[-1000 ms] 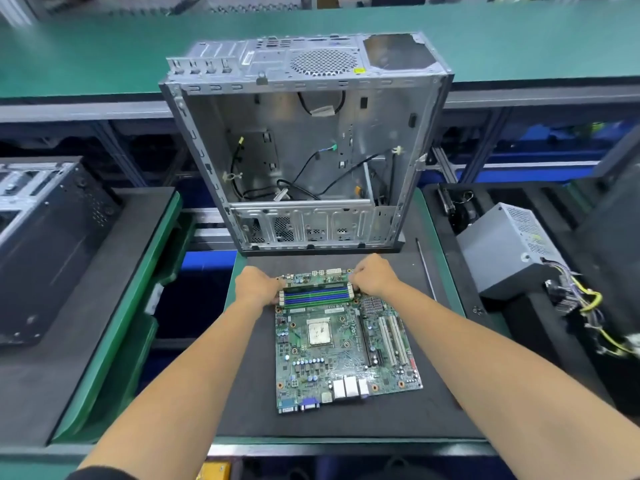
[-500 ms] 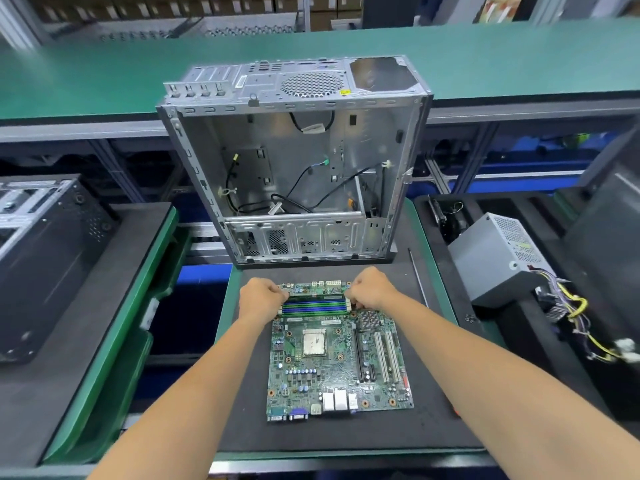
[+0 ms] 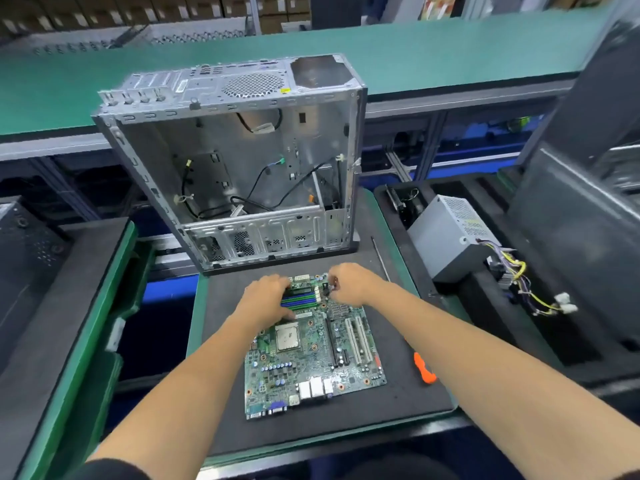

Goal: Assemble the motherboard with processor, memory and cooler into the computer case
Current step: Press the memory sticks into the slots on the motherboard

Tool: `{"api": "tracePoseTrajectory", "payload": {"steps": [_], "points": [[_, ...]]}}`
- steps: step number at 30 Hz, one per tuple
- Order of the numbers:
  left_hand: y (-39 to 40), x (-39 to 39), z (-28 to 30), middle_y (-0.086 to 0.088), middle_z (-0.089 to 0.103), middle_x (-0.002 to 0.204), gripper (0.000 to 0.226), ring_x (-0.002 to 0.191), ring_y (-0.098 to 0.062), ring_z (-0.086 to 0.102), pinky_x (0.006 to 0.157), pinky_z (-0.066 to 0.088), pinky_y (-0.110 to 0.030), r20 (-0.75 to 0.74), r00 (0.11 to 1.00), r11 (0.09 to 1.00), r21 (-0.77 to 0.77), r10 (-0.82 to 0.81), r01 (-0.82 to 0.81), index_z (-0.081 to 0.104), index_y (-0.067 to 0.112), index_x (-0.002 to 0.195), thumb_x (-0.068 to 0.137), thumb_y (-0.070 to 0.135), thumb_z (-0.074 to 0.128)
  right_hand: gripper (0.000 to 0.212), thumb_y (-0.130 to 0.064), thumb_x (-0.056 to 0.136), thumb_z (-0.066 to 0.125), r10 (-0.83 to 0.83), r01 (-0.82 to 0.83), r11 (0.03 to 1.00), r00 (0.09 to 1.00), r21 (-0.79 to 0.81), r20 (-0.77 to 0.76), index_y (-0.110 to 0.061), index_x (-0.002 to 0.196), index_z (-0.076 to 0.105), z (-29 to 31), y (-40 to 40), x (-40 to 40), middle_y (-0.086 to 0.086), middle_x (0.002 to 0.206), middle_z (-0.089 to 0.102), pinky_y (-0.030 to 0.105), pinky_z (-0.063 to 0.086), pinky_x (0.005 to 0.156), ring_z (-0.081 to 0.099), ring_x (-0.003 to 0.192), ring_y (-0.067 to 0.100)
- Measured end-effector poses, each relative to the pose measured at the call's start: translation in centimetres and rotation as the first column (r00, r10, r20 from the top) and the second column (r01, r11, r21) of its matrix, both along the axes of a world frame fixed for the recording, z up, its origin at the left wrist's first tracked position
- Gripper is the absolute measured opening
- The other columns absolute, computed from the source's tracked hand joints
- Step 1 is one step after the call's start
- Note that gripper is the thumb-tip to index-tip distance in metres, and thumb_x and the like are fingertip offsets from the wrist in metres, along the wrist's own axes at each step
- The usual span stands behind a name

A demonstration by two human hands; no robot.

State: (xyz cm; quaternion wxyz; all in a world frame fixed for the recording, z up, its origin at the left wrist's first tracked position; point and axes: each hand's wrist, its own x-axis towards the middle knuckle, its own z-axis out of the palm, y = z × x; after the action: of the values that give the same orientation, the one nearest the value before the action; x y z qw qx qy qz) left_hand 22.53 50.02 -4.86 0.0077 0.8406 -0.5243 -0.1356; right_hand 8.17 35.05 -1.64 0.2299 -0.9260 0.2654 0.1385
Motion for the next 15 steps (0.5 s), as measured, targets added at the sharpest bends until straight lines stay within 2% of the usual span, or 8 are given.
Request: {"api": "tracePoseTrajectory", "payload": {"steps": [4,8,11,13,15], "points": [[-0.1,-0.2,-0.3,-0.001,0.056,0.114,0.052,0.105,-0.02,0.053,0.09,0.047,-0.04,-0.028,1.0,0.999,-0.039,0.014,-0.015,0.053,0.015,0.114,0.075,0.04,0.077,0.041,-0.019,0.09,0.06,-0.151,0.15,0.986,0.988,-0.075,-0.013,-0.005,0.127,0.047,-0.9,0.3,-1.3,0.015,0.126,0.047,0.041,0.045,0.091,0.048,0.117,0.033],[-0.3,-0.6,-0.4,-0.001,0.058,0.112,0.046,0.102,-0.023,0.056,0.086,0.05,-0.04,-0.018,0.999,0.997,-0.065,0.04,-0.041,0.057,0.013,0.112,0.076,0.035,0.077,0.048,-0.022,0.092,0.059,-0.299,0.297,0.954,0.952,-0.038,-0.069,0.0,0.131,0.04,-1.4,0.6,-2.0,0.017,0.133,0.042,0.038,0.044,0.09,0.048,0.119,0.034],[-0.5,-0.4,-0.4,-0.004,0.061,0.109,0.027,0.096,-0.024,0.058,0.078,0.05,-0.037,-0.02,0.997,0.995,-0.073,0.071,-0.072,0.06,0.011,0.108,0.086,0.026,0.068,0.025,-0.021,0.094,0.053,-0.324,0.331,0.943,0.939,0.045,-0.114,0.0,0.108,0.05,-1.8,1.0,-2.1,0.019,0.125,0.044,0.034,0.042,0.08,0.052,0.107,0.033],[-0.3,-0.3,-0.5,-0.005,0.062,0.109,0.018,0.097,-0.025,0.059,0.079,0.052,-0.04,-0.003,0.996,0.994,-0.07,0.088,-0.088,0.062,0.012,0.108,0.092,0.02,0.061,0.021,-0.019,0.094,0.051,-0.341,0.351,0.933,0.933,0.08,-0.119,0.0,0.103,0.052,-2.0,1.2,-2.2,0.02,0.134,0.042,0.031,0.041,0.079,0.055,0.106,0.031],[0.0,-0.2,-0.6,-0.005,0.062,0.11,0.016,0.096,-0.025,0.06,0.077,0.052,-0.04,0.002,0.995,0.993,-0.069,0.097,-0.097,0.062,0.012,0.108,0.094,0.018,0.058,0.016,-0.017,0.092,0.052,-0.382,0.391,0.914,0.919,0.11,-0.097,-0.008,0.081,0.047,-2.0,1.2,-2.1,0.021,0.135,0.042,0.029,0.038,0.075,0.052,0.093,0.028]]}}
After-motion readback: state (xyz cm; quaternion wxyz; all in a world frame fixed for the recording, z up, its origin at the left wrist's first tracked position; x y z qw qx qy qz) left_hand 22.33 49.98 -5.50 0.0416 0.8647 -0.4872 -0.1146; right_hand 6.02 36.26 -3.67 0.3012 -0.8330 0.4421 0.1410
